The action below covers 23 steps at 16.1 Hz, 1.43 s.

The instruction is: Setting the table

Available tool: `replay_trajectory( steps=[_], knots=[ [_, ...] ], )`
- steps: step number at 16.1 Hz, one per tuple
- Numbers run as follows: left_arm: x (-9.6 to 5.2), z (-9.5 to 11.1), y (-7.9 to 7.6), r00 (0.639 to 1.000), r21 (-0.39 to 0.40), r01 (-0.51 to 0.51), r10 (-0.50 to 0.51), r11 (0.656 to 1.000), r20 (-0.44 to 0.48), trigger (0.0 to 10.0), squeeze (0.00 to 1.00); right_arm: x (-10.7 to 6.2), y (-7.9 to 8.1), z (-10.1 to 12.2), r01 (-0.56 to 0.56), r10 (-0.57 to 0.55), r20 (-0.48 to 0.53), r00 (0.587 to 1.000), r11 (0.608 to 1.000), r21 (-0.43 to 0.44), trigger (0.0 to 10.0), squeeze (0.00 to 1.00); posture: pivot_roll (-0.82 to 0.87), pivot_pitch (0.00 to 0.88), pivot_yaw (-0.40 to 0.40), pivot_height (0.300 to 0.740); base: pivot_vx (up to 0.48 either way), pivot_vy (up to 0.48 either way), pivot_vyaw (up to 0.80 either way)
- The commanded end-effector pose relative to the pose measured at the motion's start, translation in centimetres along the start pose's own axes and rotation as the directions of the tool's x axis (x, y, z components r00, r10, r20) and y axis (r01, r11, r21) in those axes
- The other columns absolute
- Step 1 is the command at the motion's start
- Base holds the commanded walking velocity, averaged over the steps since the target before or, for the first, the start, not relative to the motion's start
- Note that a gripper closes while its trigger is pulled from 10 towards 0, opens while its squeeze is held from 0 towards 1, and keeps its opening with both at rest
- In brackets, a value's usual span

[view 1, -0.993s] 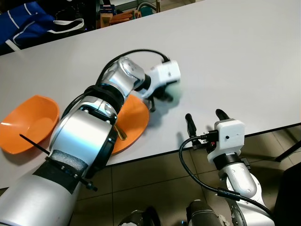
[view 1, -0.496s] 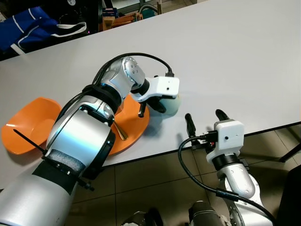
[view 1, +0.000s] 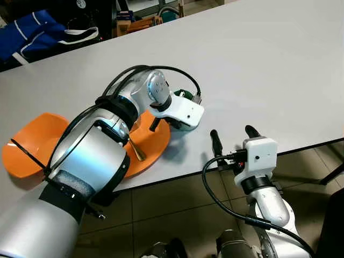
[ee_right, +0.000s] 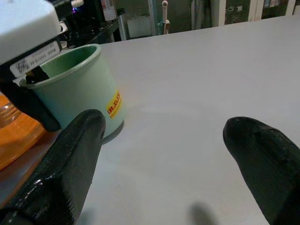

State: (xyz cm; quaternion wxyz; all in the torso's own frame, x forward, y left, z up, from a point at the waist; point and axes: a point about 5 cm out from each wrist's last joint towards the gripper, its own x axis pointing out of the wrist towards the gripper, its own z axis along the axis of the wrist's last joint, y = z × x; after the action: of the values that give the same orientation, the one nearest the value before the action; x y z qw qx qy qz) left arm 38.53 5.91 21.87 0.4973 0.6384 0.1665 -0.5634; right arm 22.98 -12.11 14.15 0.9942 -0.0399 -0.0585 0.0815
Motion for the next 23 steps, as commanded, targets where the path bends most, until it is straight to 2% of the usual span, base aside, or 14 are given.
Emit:
replay_trajectory(
  steps=[1,7,14,19,23],
  knots=[
    [1.1,-1.5,-1.6,0.996,-0.022,0.068,-0.069,0.997,-0.056,10.0,1.00,0.0,0.7,-0.2,-0.018,0.018,-0.009,1.000,1.000,0.015,10.0,0.00,-0.41,0.175,0.263,0.740,0.000,0.000,0.00],
    [0.3,-1.1,-0.9,0.997,0.026,0.049,-0.047,0.998,-0.061,10.0,1.00,0.2,0.7,-0.3,-0.014,0.014,-0.013,1.000,1.000,0.016,10.0,0.00,-0.40,0.172,0.262,0.740,0.000,0.000,0.00],
    [-1.4,0.2,1.3,0.997,0.029,-0.081,0.082,0.996,-0.011,10.0,1.00,0.3,0.7,-0.4,-0.019,0.020,-0.015,1.000,1.000,0.014,10.0,0.00,-0.40,0.164,0.256,0.740,0.000,0.000,0.00],
    [-2.4,0.5,1.8,0.997,0.052,-0.080,0.080,0.995,0.003,10.0,1.00,0.4,0.6,-0.6,-0.027,0.027,-0.019,0.999,1.000,0.013,10.0,0.00,-0.39,0.157,0.248,0.740,0.000,0.000,0.00],
    [-3.9,0.2,2.2,0.999,0.061,-0.053,0.053,0.997,0.002,10.0,1.00,0.9,0.7,-0.7,-0.035,0.036,-0.020,0.999,0.999,0.017,10.0,0.00,-0.37,0.144,0.243,0.740,0.000,0.000,0.00]
  ],
)
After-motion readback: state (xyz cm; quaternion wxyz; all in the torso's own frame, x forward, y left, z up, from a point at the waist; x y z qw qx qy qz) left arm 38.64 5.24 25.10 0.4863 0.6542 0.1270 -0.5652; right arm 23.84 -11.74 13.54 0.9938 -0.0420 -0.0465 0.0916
